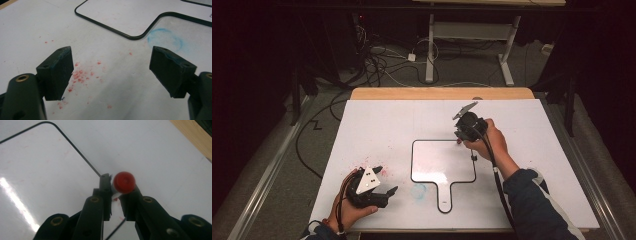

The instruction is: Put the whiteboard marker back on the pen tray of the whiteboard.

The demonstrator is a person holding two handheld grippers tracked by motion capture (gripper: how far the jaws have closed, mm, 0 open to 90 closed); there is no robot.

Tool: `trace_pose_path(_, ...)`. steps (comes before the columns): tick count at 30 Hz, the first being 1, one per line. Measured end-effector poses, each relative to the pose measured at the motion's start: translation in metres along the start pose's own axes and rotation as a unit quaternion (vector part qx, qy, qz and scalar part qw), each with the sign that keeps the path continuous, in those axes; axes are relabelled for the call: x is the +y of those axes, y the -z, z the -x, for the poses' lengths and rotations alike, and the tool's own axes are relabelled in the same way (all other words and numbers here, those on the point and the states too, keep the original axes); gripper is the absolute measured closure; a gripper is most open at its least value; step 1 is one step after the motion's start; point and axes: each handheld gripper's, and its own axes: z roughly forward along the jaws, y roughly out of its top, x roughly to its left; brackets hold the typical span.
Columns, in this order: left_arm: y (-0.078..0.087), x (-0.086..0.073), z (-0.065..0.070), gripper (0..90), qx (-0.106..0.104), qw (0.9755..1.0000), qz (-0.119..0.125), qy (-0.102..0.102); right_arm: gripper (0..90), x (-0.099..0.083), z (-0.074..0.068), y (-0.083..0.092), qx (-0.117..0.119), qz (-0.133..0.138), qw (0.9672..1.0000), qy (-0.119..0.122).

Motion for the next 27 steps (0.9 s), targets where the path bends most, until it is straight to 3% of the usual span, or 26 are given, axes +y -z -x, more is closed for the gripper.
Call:
trace_pose_path(3, 0.000, 0.000, 0.000, 18.9, 0.000, 1.0000, -0.001, 0.000, 81.1, -0.010, 0.011, 0.004, -0.005, 0.003, 0.9999, -0.014)
trace_pose_path(6, -0.001, 0.000, 0.000, 18.9, 0.002, 1.0000, -0.001, 0.000, 81.1, -0.020, 0.016, 0.012, 0.026, 0.032, 0.9983, -0.041)
trace_pose_path(9, -0.001, 0.000, -0.002, 18.9, 0.004, 1.0000, 0.001, 0.002, 81.1, -0.026, 0.015, 0.028, 0.019, 0.060, 0.9973, -0.038)
trace_pose_path(11, -0.002, -0.001, -0.002, 18.8, 0.004, 1.0000, -0.001, 0.003, 81.1, -0.030, 0.014, 0.041, 0.027, 0.079, 0.9957, -0.040)
trace_pose_path(17, -0.004, 0.001, 0.000, 18.9, 0.001, 1.0000, -0.005, -0.004, 81.0, -0.048, 0.006, 0.073, 0.034, 0.100, 0.9942, -0.023)
trace_pose_path(24, -0.005, 0.001, 0.001, 18.8, 0.004, 0.9999, -0.009, -0.005, 80.9, -0.075, -0.002, 0.109, 0.068, 0.089, 0.9937, -0.004)
trace_pose_path(27, -0.005, 0.002, 0.001, 18.9, 0.005, 1.0000, -0.007, -0.004, 81.0, -0.083, -0.010, 0.121, 0.087, 0.080, 0.9929, 0.019)
